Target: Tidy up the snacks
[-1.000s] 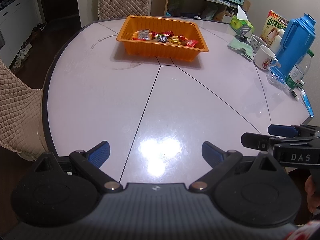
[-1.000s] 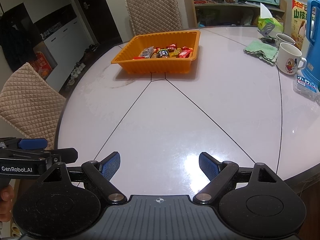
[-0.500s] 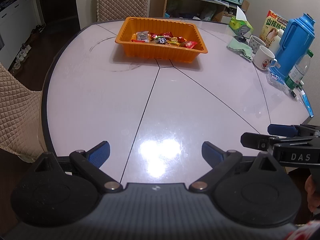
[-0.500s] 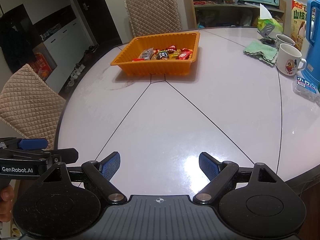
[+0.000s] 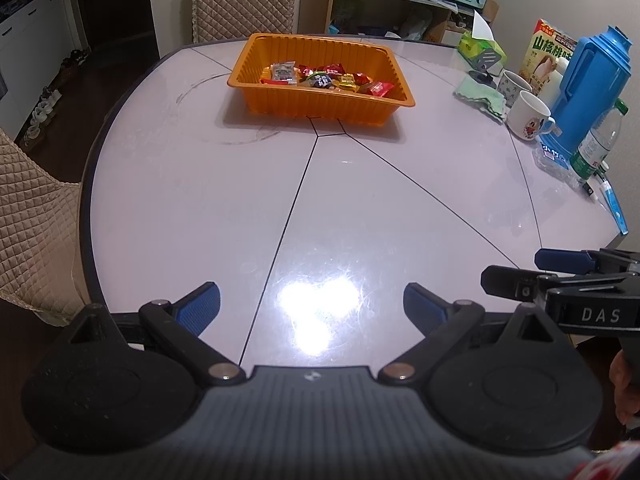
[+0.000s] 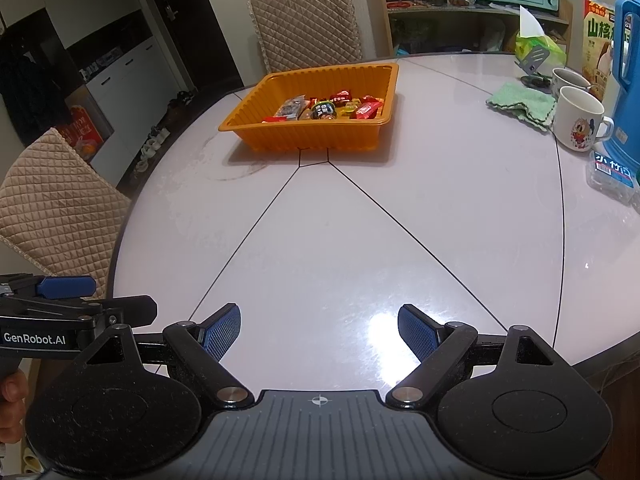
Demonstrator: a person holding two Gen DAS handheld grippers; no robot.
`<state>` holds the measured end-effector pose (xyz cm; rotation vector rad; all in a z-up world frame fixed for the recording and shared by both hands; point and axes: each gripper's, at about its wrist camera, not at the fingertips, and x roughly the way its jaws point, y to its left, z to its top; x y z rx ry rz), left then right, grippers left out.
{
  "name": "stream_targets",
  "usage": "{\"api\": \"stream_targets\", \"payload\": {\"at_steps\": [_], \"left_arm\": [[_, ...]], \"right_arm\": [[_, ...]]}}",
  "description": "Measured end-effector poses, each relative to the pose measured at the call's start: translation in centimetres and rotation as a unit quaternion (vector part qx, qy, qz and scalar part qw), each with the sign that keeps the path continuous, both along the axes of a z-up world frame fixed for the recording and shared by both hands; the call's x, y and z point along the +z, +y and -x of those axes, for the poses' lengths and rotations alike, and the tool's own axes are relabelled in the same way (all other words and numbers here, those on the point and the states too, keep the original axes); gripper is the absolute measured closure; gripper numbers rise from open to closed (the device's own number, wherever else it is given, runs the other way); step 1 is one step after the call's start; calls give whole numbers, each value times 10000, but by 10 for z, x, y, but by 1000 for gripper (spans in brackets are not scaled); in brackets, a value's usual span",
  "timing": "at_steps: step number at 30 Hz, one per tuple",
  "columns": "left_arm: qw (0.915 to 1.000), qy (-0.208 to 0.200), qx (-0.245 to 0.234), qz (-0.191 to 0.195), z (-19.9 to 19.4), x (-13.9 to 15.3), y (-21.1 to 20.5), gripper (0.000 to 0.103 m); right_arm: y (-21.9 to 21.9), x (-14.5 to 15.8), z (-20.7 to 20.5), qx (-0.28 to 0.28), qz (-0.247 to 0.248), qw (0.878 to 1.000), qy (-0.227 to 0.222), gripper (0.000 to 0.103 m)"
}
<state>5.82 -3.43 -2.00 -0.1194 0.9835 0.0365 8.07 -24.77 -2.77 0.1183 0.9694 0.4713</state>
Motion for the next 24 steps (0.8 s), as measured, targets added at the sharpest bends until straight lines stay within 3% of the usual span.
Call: {"api": "stream_targets", "payload": {"at_steps": [24], "left_arm": [[9999,97,-23,9,-29,-10,8,6]], "right_arm": [[4,-11,-23,-45,3,9999,116,18]]}}
